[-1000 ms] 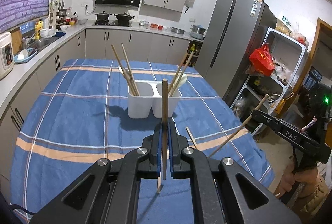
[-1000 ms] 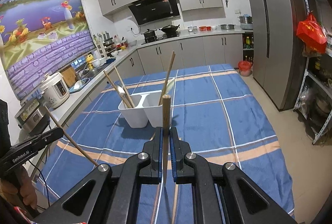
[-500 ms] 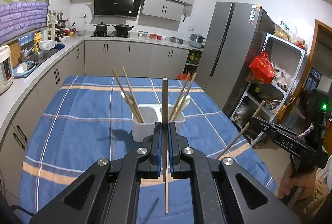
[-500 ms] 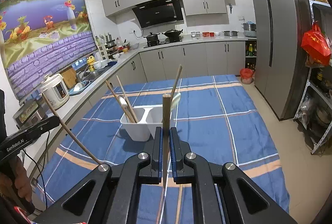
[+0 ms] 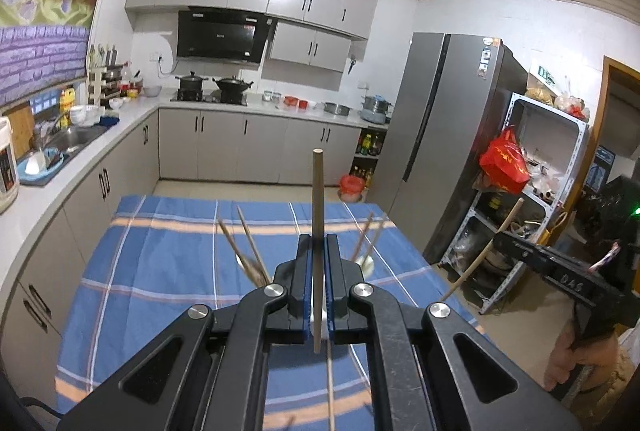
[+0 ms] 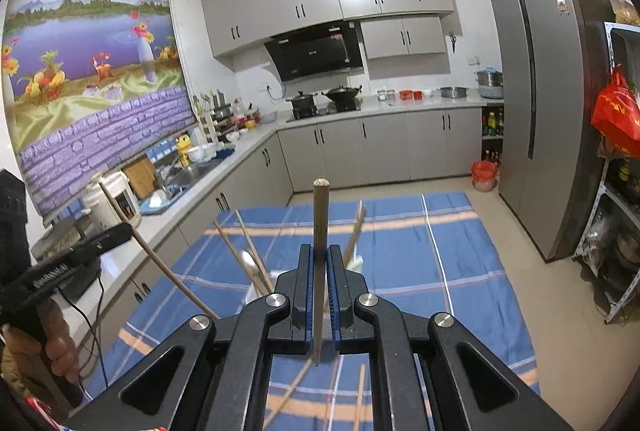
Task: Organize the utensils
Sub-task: 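Lower both chopsticks into the holder and open both grippers, then move both grippers to the remaining chopsticks and close on one each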
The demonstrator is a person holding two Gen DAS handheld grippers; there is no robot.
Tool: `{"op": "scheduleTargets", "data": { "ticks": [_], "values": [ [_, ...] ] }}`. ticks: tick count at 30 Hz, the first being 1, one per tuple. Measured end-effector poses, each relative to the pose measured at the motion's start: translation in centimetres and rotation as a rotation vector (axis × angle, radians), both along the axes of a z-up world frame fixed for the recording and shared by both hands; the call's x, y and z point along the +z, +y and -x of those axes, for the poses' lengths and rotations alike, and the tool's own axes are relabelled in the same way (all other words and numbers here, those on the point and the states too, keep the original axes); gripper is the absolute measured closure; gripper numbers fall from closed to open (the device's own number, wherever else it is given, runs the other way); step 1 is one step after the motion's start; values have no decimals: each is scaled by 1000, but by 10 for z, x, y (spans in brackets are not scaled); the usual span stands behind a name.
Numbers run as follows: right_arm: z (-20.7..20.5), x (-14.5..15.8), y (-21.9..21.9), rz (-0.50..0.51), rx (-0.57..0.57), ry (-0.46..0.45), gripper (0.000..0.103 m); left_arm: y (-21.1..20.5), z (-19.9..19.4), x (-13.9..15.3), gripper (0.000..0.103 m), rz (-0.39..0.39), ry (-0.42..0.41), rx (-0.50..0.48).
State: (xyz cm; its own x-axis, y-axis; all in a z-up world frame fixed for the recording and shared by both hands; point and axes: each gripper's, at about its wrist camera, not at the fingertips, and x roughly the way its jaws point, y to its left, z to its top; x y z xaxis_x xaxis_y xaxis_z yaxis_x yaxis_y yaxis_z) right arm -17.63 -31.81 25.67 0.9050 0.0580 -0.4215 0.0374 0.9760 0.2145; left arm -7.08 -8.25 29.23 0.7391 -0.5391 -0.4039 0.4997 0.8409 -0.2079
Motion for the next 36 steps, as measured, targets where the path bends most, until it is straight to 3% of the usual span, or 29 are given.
{"op": "scheduleTargets", "data": {
  "ticks": [8, 16, 25, 30, 36],
  "values": [
    [-58, 7, 8, 4, -9, -17, 96, -19, -62, -2, 98, -20, 7, 19],
    [-116, -52, 6, -28, -25, 133, 96, -48, -120, -56, 98, -90, 135, 10],
    [-133, -91, -14, -81, -52, 221, 95, -58, -139, -87, 98, -94, 204, 6],
    [-128, -90, -19, -86, -72, 216, 70, -56, -132, -83, 98, -93, 190, 6],
    [-109, -85, -21, -89, -95, 206, 61, -45, -113, -68, 98, -88, 161, 27]
  ]
}}
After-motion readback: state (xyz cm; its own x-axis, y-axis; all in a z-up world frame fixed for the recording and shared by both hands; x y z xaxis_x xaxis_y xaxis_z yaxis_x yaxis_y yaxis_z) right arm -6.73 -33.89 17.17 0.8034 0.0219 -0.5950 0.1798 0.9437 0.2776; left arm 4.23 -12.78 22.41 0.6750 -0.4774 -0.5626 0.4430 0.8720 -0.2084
